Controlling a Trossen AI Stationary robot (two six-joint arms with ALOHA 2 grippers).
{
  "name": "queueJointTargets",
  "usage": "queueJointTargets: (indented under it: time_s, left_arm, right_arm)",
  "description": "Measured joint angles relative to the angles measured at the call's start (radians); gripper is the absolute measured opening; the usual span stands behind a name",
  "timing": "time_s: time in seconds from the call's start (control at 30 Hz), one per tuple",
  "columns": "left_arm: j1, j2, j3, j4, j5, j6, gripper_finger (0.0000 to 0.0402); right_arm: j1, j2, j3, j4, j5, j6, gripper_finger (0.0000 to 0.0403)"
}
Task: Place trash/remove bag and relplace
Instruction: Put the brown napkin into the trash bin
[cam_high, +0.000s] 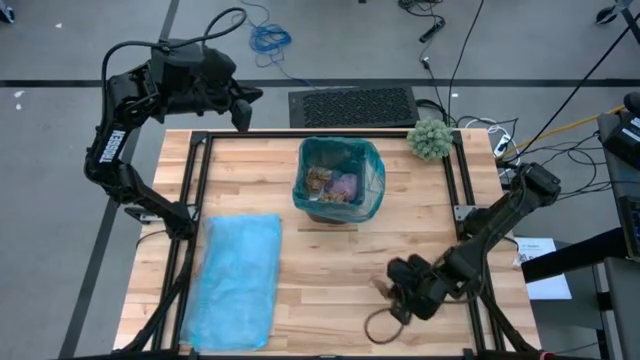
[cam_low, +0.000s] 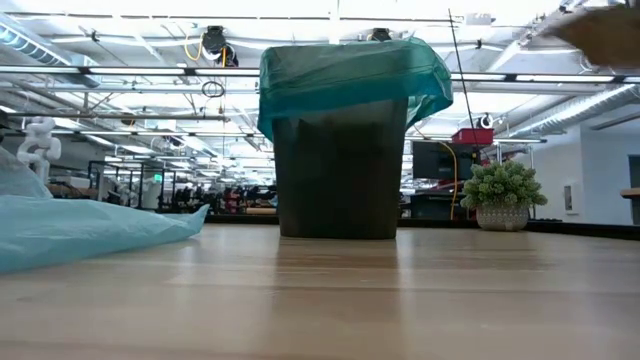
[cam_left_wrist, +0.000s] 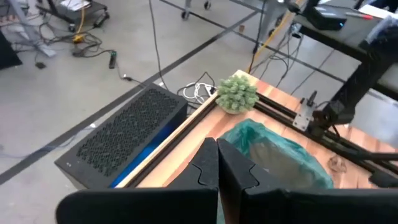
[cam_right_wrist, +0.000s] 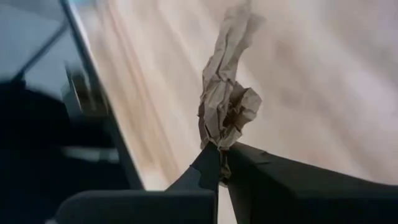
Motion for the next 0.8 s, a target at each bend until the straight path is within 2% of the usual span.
queueJointTargets:
  time_s: [0.2,0.3,0.4,0.47,0.57,0.8]
  left_arm:
    - [0.000,0.000,0.000,0.019,0.007,0.057,0.0000]
    - [0.000,-0.006,0.000,0.032,0.007,0.057,0.0000]
    - [0.000,-0.014,0.000,0.044,0.007,0.057,0.0000]
    - [0.000,-0.022,0.000,0.053,0.001,0.057,0.0000]
    - [0.000,-0.034,0.000,0.071,-0.042,0.044,0.0000]
    - [0.000,-0.062,0.000,0.086,-0.115,0.038,0.0000]
  right_arm:
    - [-0.150,0.000,0.239,-0.108,0.183,-0.209,0.0000]
    - [-0.246,0.000,0.348,-0.112,0.220,-0.371,0.0000]
    - [-0.359,0.000,0.432,-0.116,0.213,-0.526,0.0000]
    - [-0.441,0.000,0.479,-0.116,0.188,-0.613,0.0000]
    - [-0.573,0.000,0.530,-0.114,0.092,-0.719,0.0000]
    - [-0.846,0.013,0.543,-0.082,-0.144,-0.858,0.0000]
